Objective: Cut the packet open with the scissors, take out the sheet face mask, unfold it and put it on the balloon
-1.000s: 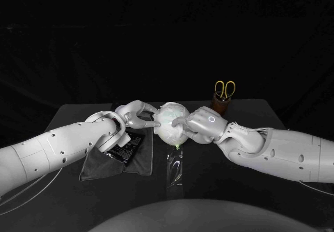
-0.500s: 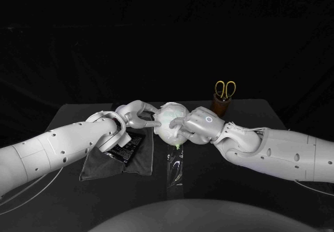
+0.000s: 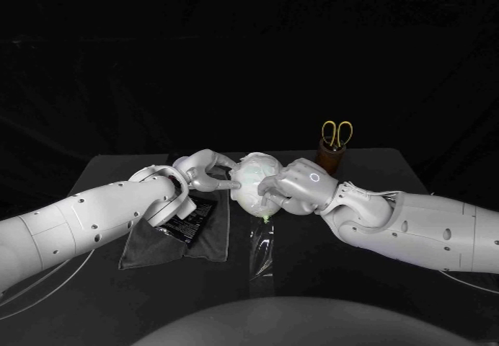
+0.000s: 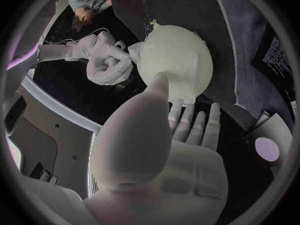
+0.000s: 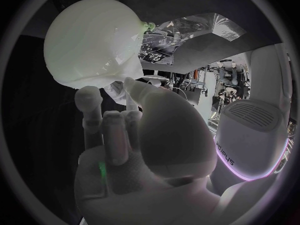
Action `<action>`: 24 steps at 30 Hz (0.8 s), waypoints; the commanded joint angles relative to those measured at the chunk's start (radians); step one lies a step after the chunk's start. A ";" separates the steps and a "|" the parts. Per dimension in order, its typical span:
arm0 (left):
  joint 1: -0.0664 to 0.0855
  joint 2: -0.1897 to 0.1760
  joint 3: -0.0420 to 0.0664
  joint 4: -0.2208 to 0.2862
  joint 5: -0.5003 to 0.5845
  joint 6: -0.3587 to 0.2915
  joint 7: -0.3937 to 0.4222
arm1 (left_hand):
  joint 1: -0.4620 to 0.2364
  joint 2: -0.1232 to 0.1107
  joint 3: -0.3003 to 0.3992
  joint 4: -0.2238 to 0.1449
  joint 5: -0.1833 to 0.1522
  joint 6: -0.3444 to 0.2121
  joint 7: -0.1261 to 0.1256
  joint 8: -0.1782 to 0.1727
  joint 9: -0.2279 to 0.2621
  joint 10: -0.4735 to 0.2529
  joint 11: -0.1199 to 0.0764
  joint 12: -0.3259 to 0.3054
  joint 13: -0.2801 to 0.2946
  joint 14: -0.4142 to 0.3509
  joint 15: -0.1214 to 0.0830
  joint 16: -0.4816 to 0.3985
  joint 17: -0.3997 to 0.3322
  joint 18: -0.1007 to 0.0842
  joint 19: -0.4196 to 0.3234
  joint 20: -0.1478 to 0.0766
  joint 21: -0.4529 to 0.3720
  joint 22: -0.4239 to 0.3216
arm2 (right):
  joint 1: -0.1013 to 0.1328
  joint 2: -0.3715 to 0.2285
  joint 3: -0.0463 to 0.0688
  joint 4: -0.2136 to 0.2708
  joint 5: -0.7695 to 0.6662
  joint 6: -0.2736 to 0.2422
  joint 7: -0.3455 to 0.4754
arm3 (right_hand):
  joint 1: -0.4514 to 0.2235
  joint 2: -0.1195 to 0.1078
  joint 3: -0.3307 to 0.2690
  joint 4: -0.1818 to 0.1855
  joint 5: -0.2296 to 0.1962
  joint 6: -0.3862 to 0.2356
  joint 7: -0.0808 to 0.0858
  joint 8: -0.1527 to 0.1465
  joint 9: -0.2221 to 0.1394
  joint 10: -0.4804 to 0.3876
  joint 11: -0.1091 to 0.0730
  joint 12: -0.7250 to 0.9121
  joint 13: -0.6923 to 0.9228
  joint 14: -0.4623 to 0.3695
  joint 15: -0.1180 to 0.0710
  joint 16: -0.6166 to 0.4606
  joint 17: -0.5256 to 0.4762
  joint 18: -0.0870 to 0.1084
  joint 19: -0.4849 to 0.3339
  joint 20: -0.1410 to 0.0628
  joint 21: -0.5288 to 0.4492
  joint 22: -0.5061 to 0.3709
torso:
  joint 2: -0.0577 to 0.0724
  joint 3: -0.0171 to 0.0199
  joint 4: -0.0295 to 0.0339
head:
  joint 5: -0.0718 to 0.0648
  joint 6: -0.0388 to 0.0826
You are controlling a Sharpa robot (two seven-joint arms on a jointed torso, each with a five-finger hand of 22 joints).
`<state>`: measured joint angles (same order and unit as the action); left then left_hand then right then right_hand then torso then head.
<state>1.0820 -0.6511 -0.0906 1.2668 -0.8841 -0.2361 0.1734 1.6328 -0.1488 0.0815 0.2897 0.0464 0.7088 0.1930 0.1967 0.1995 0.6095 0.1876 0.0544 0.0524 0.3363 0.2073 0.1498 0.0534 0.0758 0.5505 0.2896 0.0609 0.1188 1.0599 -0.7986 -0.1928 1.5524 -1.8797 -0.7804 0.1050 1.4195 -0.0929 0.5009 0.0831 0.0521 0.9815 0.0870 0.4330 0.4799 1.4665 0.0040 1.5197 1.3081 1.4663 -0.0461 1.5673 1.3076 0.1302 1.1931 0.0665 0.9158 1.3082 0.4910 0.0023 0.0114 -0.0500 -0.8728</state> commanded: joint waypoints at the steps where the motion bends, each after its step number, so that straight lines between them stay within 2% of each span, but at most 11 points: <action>1: 0.001 0.001 0.000 0.003 0.002 0.016 0.003 | 0.000 0.006 -0.005 0.000 0.001 -0.006 0.025 -0.002 0.002 -0.006 0.001 -0.005 -0.001 -0.005 -0.002 -0.006 -0.001 -0.011 0.000 0.002 -0.001 -0.001 | 0.001 -0.007 0.001 0.012 0.029 -0.007 0.032 | -0.009 0.003 0.002 0.011 -0.004 0.005 -0.007 0.007 0.002 0.058 -0.002 0.003 0.221 0.104 0.003 0.003 0.263 -0.001 0.005 0.001 0.004 0.017 | 0.000 0.0004 -0.0007 | 0.001 0.000; 13: 0.001 0.002 0.000 0.002 0.003 0.017 0.003 | 0.000 0.009 -0.005 0.000 0.001 -0.007 0.025 -0.003 0.001 -0.008 0.001 -0.004 -0.001 -0.005 -0.002 -0.007 -0.001 -0.011 0.000 0.002 -0.001 -0.002 | 0.009 -0.008 0.002 0.032 0.065 -0.003 -0.004 | -0.013 0.017 0.010 0.018 -0.004 0.016 -0.013 0.013 0.004 0.059 -0.004 0.004 0.222 0.104 0.000 0.003 0.263 -0.001 0.010 0.000 0.007 0.020 | 0.001 0.0001 0.0008 | -0.004 0.000; 17: 0.001 0.002 0.000 0.003 0.003 0.018 0.003 | 0.000 0.009 -0.005 0.000 0.001 -0.007 0.025 -0.003 0.001 -0.008 0.001 -0.004 -0.001 -0.005 -0.002 -0.007 -0.001 -0.011 0.000 0.002 -0.001 -0.002 | 0.016 -0.010 0.003 0.034 0.061 0.023 -0.027 | -0.013 0.017 0.011 0.017 -0.004 0.019 -0.014 0.015 0.005 0.058 -0.004 0.003 0.221 0.104 0.000 0.003 0.263 0.000 0.009 0.000 0.004 0.019 | 0.000 -0.0001 0.0021 | -0.004 0.000; 19: 0.001 0.002 0.000 0.003 0.004 0.019 0.003 | 0.000 0.009 -0.005 0.000 0.001 -0.007 0.025 -0.003 0.001 -0.008 0.001 -0.004 -0.001 -0.005 -0.002 -0.007 -0.001 -0.011 0.000 0.002 -0.001 -0.002 | 0.021 -0.017 0.003 0.036 0.068 0.048 -0.024 | -0.010 0.002 0.009 0.012 -0.004 0.012 -0.012 0.013 0.006 0.052 -0.005 -0.002 0.217 0.104 0.000 0.003 0.263 0.002 0.002 0.000 -0.009 0.015 | 0.000 -0.0009 0.0017 | -0.003 0.000; 22: 0.001 0.001 0.000 0.003 0.004 0.018 0.004 | 0.000 0.009 -0.005 0.000 0.001 -0.007 0.025 -0.003 0.001 -0.008 0.001 -0.004 -0.001 -0.005 -0.002 -0.007 -0.001 -0.011 0.000 0.002 -0.001 -0.002 | 0.025 -0.029 0.003 0.044 0.076 0.074 -0.011 | 0.003 -0.029 -0.001 -0.006 -0.004 -0.022 0.001 -0.012 -0.003 0.042 0.002 -0.012 0.208 0.104 0.003 0.003 0.263 0.003 -0.004 0.001 -0.022 0.012 | 0.000 -0.0019 0.0001 | 0.000 0.000; 24: 0.001 0.001 0.000 0.003 0.004 0.019 0.003 | 0.000 0.009 -0.005 0.000 0.001 -0.007 0.025 -0.003 0.001 -0.008 0.001 -0.004 -0.001 -0.005 -0.002 -0.007 -0.001 -0.011 0.000 0.002 -0.001 -0.002 | 0.027 -0.038 0.003 0.052 0.073 0.091 -0.007 | 0.002 -0.049 -0.007 -0.009 -0.004 -0.048 0.005 -0.038 -0.016 0.041 0.005 -0.013 0.208 0.104 0.006 0.003 0.263 0.003 -0.004 0.003 -0.024 0.013 | 0.000 -0.0008 0.0001 | 0.002 0.000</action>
<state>1.0820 -0.6518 -0.0906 1.2666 -0.8836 -0.2337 0.1730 1.6328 -0.1488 0.0815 0.2897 0.0465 0.7054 0.1896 0.1967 0.2003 0.6095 0.1877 0.0544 0.0524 0.3363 0.2073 0.1458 0.0534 0.0758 0.5505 0.2896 0.0609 0.1176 1.0855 -0.8331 -0.1902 1.5974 -1.8120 -0.7483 0.0989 1.4175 -0.1288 0.4969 0.0779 0.0521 0.9448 0.0897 0.4066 0.4707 1.4664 0.0039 1.5113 1.3075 1.4663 -0.0461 1.5669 1.3072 0.1259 1.1963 0.0705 0.8964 1.3080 0.4912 0.0012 0.0123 -0.0500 -0.8728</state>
